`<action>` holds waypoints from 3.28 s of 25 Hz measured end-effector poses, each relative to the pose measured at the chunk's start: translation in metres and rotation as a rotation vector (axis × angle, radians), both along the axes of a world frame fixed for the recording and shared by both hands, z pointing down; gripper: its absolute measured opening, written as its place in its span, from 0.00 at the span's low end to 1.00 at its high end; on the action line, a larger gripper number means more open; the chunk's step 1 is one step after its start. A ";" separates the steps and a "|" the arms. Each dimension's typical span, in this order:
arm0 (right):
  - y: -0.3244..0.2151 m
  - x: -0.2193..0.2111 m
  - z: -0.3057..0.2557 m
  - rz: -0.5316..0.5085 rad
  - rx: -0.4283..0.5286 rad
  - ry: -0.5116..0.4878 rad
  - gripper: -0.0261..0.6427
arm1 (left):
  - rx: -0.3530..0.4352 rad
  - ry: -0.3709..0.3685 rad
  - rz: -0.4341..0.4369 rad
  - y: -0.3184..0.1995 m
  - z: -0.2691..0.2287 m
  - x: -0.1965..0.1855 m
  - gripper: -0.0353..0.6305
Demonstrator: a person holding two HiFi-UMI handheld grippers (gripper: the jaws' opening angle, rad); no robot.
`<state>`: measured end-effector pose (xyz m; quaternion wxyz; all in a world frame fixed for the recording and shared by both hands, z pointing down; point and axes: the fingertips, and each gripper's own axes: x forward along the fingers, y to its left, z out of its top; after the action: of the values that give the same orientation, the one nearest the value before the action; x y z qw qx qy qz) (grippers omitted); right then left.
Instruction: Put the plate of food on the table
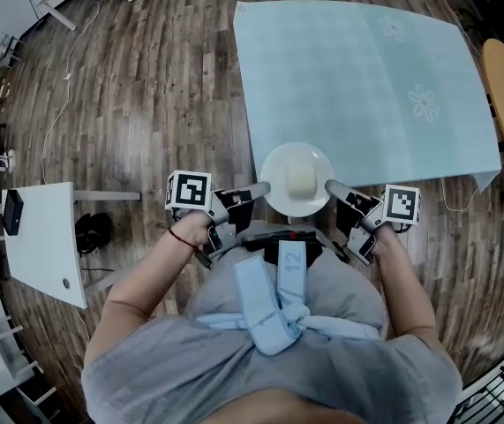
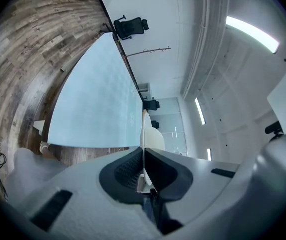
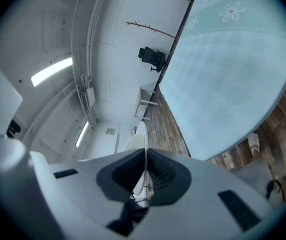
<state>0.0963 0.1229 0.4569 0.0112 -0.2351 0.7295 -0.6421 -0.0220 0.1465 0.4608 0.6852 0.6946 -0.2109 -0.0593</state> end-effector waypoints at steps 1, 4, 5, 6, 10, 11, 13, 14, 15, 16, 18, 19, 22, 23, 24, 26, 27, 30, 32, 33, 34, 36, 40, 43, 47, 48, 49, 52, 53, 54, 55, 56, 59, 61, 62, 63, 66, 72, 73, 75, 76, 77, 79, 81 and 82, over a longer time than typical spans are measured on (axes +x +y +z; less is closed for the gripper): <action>-0.001 -0.001 -0.001 -0.004 0.003 0.002 0.10 | 0.005 0.000 -0.004 -0.001 -0.001 -0.001 0.09; -0.038 0.005 -0.004 -0.021 0.002 -0.002 0.10 | -0.002 -0.003 -0.022 -0.035 -0.001 0.007 0.09; -0.061 0.010 -0.004 -0.033 -0.002 -0.004 0.10 | -0.010 0.000 -0.032 -0.057 -0.002 0.013 0.09; -0.083 0.014 -0.003 -0.046 -0.007 -0.004 0.10 | -0.019 0.002 -0.044 -0.077 -0.003 0.018 0.09; -0.131 0.021 -0.002 -0.087 -0.033 0.005 0.10 | -0.025 0.005 -0.088 -0.122 -0.006 0.026 0.09; -0.138 0.022 -0.002 -0.092 -0.036 0.010 0.10 | -0.022 0.002 -0.094 -0.128 -0.005 0.026 0.09; -0.152 0.021 -0.002 -0.104 -0.028 0.012 0.10 | -0.021 -0.002 -0.106 -0.140 -0.003 0.026 0.09; -0.158 0.019 -0.002 -0.108 -0.022 0.013 0.10 | -0.024 -0.002 -0.110 -0.145 -0.001 0.025 0.09; -0.163 0.018 -0.002 -0.111 -0.019 0.017 0.10 | -0.029 -0.002 -0.114 -0.149 0.001 0.023 0.09; -0.168 0.017 0.000 -0.111 -0.016 0.023 0.10 | -0.033 -0.001 -0.116 -0.153 0.002 0.022 0.09; -0.178 0.013 0.002 -0.103 -0.019 0.036 0.10 | -0.031 0.002 -0.116 -0.163 0.003 0.017 0.09; -0.182 0.011 0.004 -0.094 -0.023 0.041 0.10 | -0.029 0.001 -0.114 -0.168 0.004 0.014 0.09; -0.195 0.003 0.006 -0.069 -0.030 0.052 0.10 | -0.027 0.000 -0.108 -0.184 0.006 0.004 0.09; -0.200 0.000 0.007 -0.064 -0.030 0.057 0.10 | -0.026 0.001 -0.107 -0.189 0.006 0.000 0.09; -0.205 -0.002 0.009 -0.061 -0.030 0.062 0.10 | -0.027 0.002 -0.108 -0.194 0.008 -0.003 0.09; -0.215 -0.007 0.013 -0.057 -0.031 0.067 0.10 | -0.027 0.000 -0.107 -0.205 0.012 -0.008 0.09; -0.221 -0.008 0.015 -0.054 -0.032 0.070 0.10 | -0.025 -0.001 -0.103 -0.210 0.014 -0.009 0.09; -0.235 -0.012 0.026 -0.052 -0.028 0.099 0.10 | -0.028 -0.011 -0.094 -0.224 0.025 -0.014 0.09; -0.242 -0.015 0.035 -0.051 -0.031 0.117 0.10 | -0.032 -0.021 -0.094 -0.232 0.034 -0.018 0.09; -0.246 -0.017 0.039 -0.048 -0.035 0.125 0.10 | -0.032 -0.026 -0.094 -0.236 0.039 -0.020 0.09; -0.249 -0.018 0.042 -0.045 -0.038 0.129 0.10 | -0.033 -0.029 -0.094 -0.241 0.043 -0.021 0.09; -0.258 -0.019 0.050 -0.041 -0.043 0.126 0.10 | -0.030 -0.030 -0.092 -0.250 0.050 -0.022 0.09; -0.279 -0.025 0.063 -0.027 -0.055 0.096 0.10 | -0.022 -0.038 -0.089 -0.273 0.065 -0.024 0.09; -0.296 -0.028 0.076 -0.021 -0.052 0.105 0.10 | -0.013 -0.048 -0.088 -0.291 0.075 -0.027 0.09; -0.305 -0.029 0.089 -0.008 -0.049 0.124 0.10 | -0.009 -0.066 -0.088 -0.303 0.089 -0.029 0.10; -0.308 -0.029 0.093 -0.005 -0.045 0.131 0.10 | -0.010 -0.075 -0.088 -0.306 0.094 -0.029 0.10; -0.311 -0.029 0.098 -0.003 -0.041 0.137 0.10 | -0.012 -0.083 -0.087 -0.309 0.099 -0.029 0.10; -0.326 -0.032 0.112 -0.001 -0.031 0.149 0.10 | -0.019 -0.100 -0.092 -0.323 0.116 -0.032 0.10; -0.331 -0.033 0.117 -0.001 -0.031 0.153 0.10 | -0.020 -0.103 -0.094 -0.328 0.121 -0.034 0.10; -0.336 -0.035 0.123 -0.001 -0.032 0.157 0.10 | -0.020 -0.107 -0.096 -0.334 0.126 -0.036 0.10; -0.340 -0.036 0.128 -0.001 -0.034 0.161 0.10 | -0.019 -0.111 -0.097 -0.339 0.131 -0.037 0.10; -0.345 -0.037 0.134 0.000 -0.036 0.166 0.10 | -0.019 -0.116 -0.098 -0.344 0.136 -0.038 0.10; -0.359 -0.038 0.152 0.000 -0.041 0.181 0.10 | -0.017 -0.136 -0.094 -0.359 0.152 -0.040 0.10; -0.367 -0.039 0.162 0.000 -0.045 0.189 0.10 | -0.016 -0.145 -0.091 -0.367 0.161 -0.040 0.10; -0.370 -0.038 0.166 0.001 -0.048 0.191 0.10 | -0.016 -0.149 -0.091 -0.371 0.165 -0.040 0.10; -0.374 -0.038 0.171 0.002 -0.051 0.192 0.10 | -0.016 -0.153 -0.091 -0.375 0.170 -0.040 0.10; -0.384 -0.037 0.188 0.007 -0.063 0.199 0.10 | -0.020 -0.168 -0.088 -0.386 0.183 -0.039 0.10; -0.405 -0.037 0.211 0.026 -0.081 0.197 0.10 | -0.020 -0.192 -0.083 -0.411 0.204 -0.041 0.10; -0.409 -0.037 0.214 0.030 -0.084 0.197 0.10 | -0.020 -0.194 -0.085 -0.415 0.206 -0.041 0.10; -0.415 -0.038 0.219 0.037 -0.089 0.199 0.10 | -0.022 -0.196 -0.089 -0.423 0.211 -0.042 0.10; -0.418 -0.038 0.221 0.040 -0.091 0.199 0.10 | -0.024 -0.197 -0.092 -0.426 0.214 -0.042 0.10; -0.422 -0.037 0.223 0.044 -0.093 0.201 0.10 | -0.026 -0.199 -0.096 -0.430 0.217 -0.042 0.10; -0.429 -0.036 0.228 0.054 -0.098 0.203 0.10 | -0.034 -0.202 -0.107 -0.438 0.223 -0.042 0.10; -0.437 -0.036 0.233 0.064 -0.106 0.206 0.10 | -0.041 -0.206 -0.121 -0.448 0.228 -0.043 0.10; -0.441 -0.037 0.235 0.068 -0.108 0.208 0.10 | -0.042 -0.209 -0.126 -0.453 0.230 -0.044 0.10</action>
<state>0.0596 -0.3181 0.6918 -0.0554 -0.3256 0.6826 -0.6519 -0.0656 -0.3065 0.6911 0.6688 0.6679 -0.3254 -0.0253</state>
